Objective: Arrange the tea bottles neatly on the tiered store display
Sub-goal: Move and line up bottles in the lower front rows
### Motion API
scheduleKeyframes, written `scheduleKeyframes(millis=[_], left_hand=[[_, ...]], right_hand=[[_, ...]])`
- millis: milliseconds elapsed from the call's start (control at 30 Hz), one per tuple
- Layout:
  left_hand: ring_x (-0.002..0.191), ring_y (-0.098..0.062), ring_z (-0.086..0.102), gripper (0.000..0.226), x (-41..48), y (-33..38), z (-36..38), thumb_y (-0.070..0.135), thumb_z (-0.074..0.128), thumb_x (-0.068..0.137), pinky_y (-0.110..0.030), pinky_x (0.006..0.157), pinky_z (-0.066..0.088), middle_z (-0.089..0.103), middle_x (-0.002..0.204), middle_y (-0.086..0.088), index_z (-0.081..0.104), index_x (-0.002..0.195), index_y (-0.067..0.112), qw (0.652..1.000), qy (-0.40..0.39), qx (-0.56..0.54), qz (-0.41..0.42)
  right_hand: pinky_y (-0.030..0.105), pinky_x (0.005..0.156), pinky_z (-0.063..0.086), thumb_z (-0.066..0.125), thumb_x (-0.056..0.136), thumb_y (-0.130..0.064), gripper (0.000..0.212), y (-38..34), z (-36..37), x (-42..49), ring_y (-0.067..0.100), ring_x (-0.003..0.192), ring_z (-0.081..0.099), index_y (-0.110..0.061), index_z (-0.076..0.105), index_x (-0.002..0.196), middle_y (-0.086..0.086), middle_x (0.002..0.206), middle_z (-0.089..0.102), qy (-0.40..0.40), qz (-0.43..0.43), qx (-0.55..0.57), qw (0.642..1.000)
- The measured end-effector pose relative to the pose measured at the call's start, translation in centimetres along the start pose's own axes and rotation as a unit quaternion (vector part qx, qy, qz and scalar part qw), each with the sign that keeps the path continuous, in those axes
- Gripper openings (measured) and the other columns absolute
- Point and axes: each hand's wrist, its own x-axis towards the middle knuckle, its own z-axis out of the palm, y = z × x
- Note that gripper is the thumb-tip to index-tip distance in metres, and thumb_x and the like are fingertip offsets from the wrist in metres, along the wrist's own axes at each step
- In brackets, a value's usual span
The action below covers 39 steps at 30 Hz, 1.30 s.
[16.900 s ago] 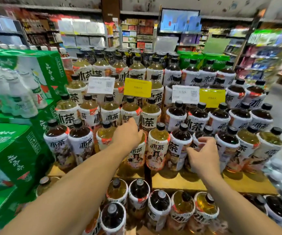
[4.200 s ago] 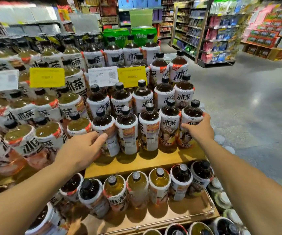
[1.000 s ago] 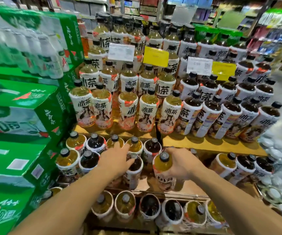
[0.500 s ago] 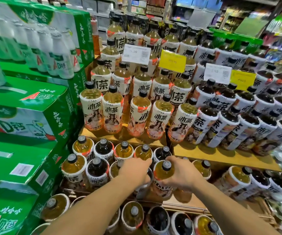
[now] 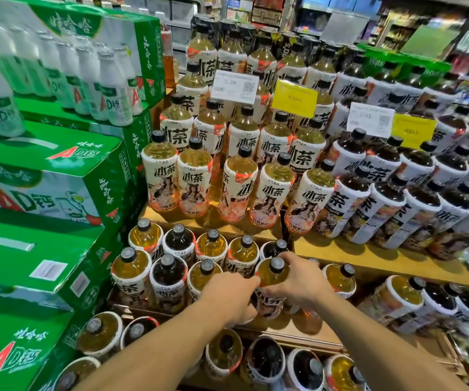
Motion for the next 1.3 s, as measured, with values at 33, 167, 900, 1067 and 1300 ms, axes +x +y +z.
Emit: scheduleKeyframes(millis=[33, 167, 900, 1067, 1300], left_hand=[[0.081, -0.027, 0.059, 0.037, -0.1, -0.2, -0.1, 0.036, 0.053, 0.087, -0.039, 0.067, 0.049, 0.064, 0.092, -0.004, 0.045, 0.12, 0.023, 1.0, 0.01, -0.007, 0.0], [0.068, -0.022, 0.053, 0.032, -0.8, -0.9, 0.1, 0.044, 0.051, 0.084, -0.032, 0.06, 0.044, 0.054, 0.074, 0.004, 0.048, 0.109, 0.026, 0.997, 0.069, -0.019, 0.02], [0.036, -0.011, 0.029, 0.026, -3.5, 0.1, -3.0, 0.039, 0.059, 0.073, -0.024, 0.037, 0.025, 0.037, 0.042, 0.008, 0.043, 0.063, 0.021, 0.943, 0.294, -0.018, 0.158], [0.037, -0.013, 0.038, 0.024, -2.6, 0.7, -3.1, 0.039, 0.06, 0.074, -0.029, 0.036, 0.036, 0.044, 0.043, 0.006, 0.049, 0.065, 0.019, 0.942, 0.3, -0.038, 0.145], [0.038, -0.013, 0.041, 0.023, -1.5, 2.7, -4.7, 0.04, 0.059, 0.074, -0.028, 0.036, 0.037, 0.048, 0.046, 0.006, 0.051, 0.067, 0.019, 0.934, 0.321, -0.055, 0.149]], right_hand=[[0.03, 0.089, 0.054, 0.086, 0.057, -0.063, 0.105, -0.1, 0.2, 0.2, 0.017, 0.111, 0.063, -0.025, 0.044, 0.146, -0.002, 0.133, 0.063, 0.001, 0.002, 0.004, 1.0], [0.028, 0.084, 0.051, 0.087, 0.058, -0.062, 0.104, -0.3, 1.1, 1.1, 0.017, 0.111, 0.061, -0.024, 0.045, 0.145, -0.001, 0.134, 0.063, -0.006, 0.01, 0.014, 1.0], [0.03, 0.079, 0.05, 0.059, 0.055, -0.061, 0.075, -0.7, 5.7, 2.1, 0.014, 0.097, 0.065, -0.031, 0.057, 0.125, -0.009, 0.113, 0.07, -0.065, -0.045, 0.099, 0.992], [0.031, 0.081, 0.046, 0.057, 0.064, -0.062, 0.068, -0.8, 5.0, 2.4, 0.014, 0.1, 0.061, -0.03, 0.055, 0.125, -0.01, 0.114, 0.065, -0.107, -0.056, 0.091, 0.989], [0.026, 0.083, 0.052, 0.066, 0.078, -0.046, 0.031, 2.1, 2.6, 0.0, 0.003, 0.095, 0.063, -0.034, 0.065, 0.106, -0.017, 0.1, 0.068, -0.107, -0.075, 0.135, 0.982]])
